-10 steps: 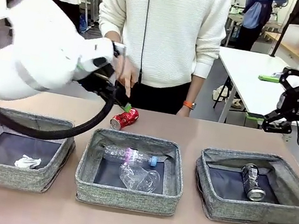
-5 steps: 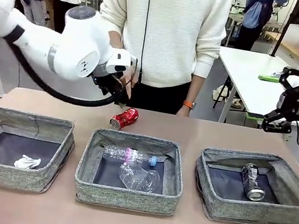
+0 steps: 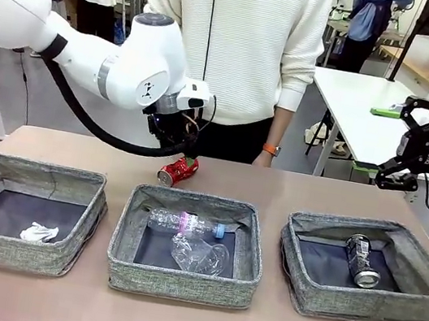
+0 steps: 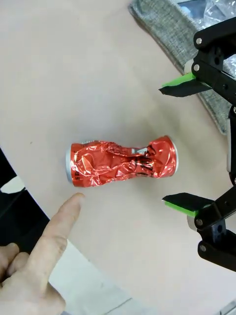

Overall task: Sort the waste into the appropriate baskets.
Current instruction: Pick up the waste item pointed out by the person.

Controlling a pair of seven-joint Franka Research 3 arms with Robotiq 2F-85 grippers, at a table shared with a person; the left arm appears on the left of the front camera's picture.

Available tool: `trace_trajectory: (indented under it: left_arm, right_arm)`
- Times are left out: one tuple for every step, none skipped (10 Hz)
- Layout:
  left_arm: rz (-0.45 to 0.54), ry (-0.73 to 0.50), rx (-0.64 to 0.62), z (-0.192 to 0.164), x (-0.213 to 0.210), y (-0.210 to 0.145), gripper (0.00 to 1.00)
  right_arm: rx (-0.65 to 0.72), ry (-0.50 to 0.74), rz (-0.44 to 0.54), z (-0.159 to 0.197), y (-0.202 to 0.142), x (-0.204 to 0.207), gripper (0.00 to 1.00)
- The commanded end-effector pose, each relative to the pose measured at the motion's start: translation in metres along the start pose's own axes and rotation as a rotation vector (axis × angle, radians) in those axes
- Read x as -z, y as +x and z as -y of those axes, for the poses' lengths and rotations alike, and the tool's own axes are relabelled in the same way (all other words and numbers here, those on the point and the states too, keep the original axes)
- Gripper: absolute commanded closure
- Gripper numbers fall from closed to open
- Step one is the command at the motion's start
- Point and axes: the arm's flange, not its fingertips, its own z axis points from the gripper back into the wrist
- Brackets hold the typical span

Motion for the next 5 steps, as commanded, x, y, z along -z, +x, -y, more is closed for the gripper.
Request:
trace_trajectory:
  left_arm:
    - [0.016, -0.006, -0.020, -0.006, 0.005, 0.008, 0.00]
    - [0.021, -0.016, 0.003, -0.005, 0.015, 0.010, 0.00]
    - [0.009, -0.012, 0.014, -0.004, 0.029, 0.010, 0.00]
    - [-0.006, 0.004, 0.006, -0.004, 0.040, 0.009, 0.00]
    - [-0.020, -0.001, 0.000, -0.004, 0.048, 0.007, 0.00]
  right_arm:
    - [-0.018, 0.004, -0.009, -0.003, 0.001, -0.002, 0.00]
    - [-0.018, 0.004, -0.009, -0.003, 0.001, -0.002, 0.00]
    - [-0.018, 0.004, -0.009, -0.003, 0.001, -0.002, 0.00]
    - [-0.018, 0.004, -0.009, -0.003, 0.001, -0.002, 0.00]
    - [-0.018, 0.004, -0.009, -0.003, 0.001, -0.002, 0.00]
